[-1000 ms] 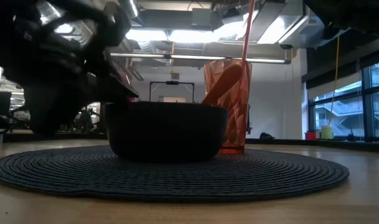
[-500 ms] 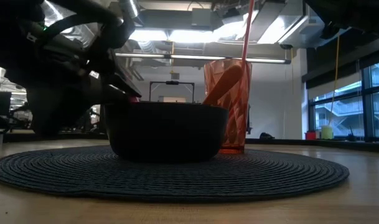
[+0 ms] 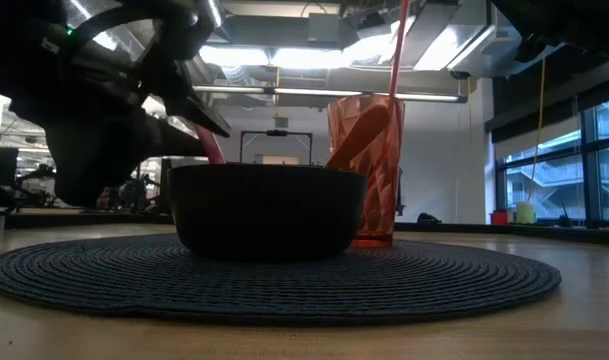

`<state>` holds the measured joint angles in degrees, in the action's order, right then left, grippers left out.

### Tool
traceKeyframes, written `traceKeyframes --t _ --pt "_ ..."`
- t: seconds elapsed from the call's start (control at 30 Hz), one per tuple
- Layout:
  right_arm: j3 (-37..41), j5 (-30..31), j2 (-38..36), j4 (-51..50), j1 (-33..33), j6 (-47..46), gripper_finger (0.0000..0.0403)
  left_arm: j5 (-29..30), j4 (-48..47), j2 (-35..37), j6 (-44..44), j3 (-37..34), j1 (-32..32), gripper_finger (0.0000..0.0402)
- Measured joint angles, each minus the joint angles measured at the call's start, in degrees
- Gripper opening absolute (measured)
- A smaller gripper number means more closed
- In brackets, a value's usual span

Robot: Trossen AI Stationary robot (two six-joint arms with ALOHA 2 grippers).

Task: Pick & Place Utensil
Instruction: Put the pink fork into the black bowl

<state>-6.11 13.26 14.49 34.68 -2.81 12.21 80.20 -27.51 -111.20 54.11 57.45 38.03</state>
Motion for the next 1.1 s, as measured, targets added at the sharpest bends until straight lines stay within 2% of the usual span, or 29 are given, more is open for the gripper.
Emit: traceKeyframes --t 0.33,0.43,0.57,1.1 --pt "0.0 0.0 0.0 0.2 0.0 0.0 0.0010 0.5 -1.5 1.5 -3.1 0.0 2.1 0.0121" --pt "0.0 0.0 0.0 0.2 0.0 0.0 0.0010 -2.5 -1.5 1.5 -7.4 0.0 2.5 0.0121" --pt "0.0 0.0 0.0 0.2 0.0 -0.2 0.0010 -6.4 -1.4 1.5 -8.4 0.0 2.8 0.0121" --pt "0.0 -0.9 0.0 0.2 0.0 -1.2 0.0010 -8.3 -2.7 1.5 -14.4 0.0 3.2 0.0121"
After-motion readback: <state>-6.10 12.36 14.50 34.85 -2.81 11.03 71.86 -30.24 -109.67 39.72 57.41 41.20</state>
